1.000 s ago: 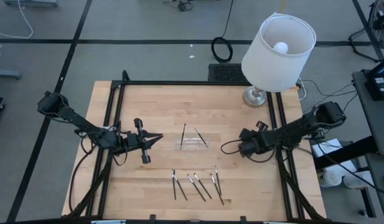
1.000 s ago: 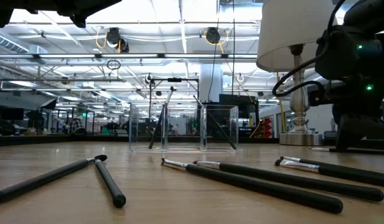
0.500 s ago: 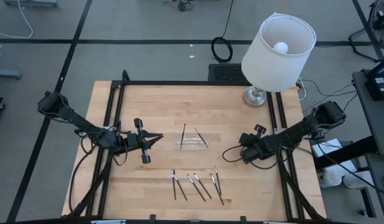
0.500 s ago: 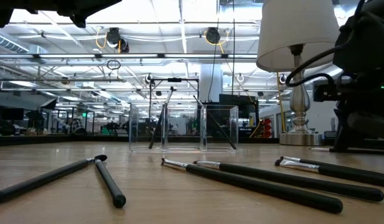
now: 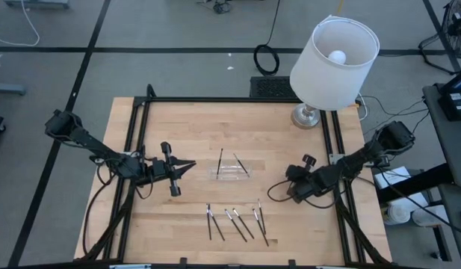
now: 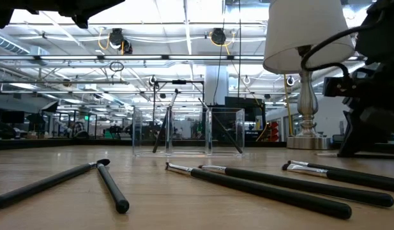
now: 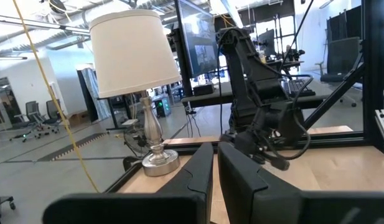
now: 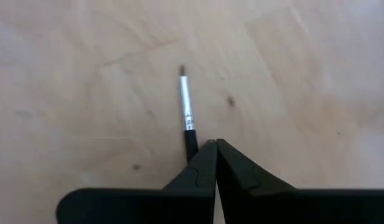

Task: Put items in baskets/containers
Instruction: Put the liner brush in the transparent organizer

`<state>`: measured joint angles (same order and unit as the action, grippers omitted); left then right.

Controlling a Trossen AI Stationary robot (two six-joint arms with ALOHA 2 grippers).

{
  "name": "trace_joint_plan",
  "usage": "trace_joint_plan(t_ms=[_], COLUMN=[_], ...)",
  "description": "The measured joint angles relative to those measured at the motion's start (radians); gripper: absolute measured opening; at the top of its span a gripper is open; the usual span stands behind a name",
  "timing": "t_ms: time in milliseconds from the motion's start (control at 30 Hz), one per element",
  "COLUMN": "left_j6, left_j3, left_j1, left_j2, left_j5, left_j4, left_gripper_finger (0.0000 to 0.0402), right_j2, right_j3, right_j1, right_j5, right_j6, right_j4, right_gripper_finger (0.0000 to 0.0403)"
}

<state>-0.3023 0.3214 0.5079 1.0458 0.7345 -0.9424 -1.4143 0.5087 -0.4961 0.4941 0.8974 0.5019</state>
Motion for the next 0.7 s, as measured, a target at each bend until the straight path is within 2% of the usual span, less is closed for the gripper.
trace_joint_plan(t_ms=[233,700], left_j6=[0.000,0.003], left_j3=[0.000,0.000], left_j1=[0.000,0.000], left_j2=[0.000,0.000], left_j5=[0.000,0.000], left_j4=[0.000,0.000], left_gripper_finger=[0.0035,0.0035], right_j2=[0.000,-0.001], right_j3=[0.001,0.001], right_j1=[-0.025,-0.022], right_j5=[-0.018,-0.017], right_j6=[0.001,-0.034], right_j4=[-0.057,-0.054], right_gripper_finger=[0.0001,0.0000])
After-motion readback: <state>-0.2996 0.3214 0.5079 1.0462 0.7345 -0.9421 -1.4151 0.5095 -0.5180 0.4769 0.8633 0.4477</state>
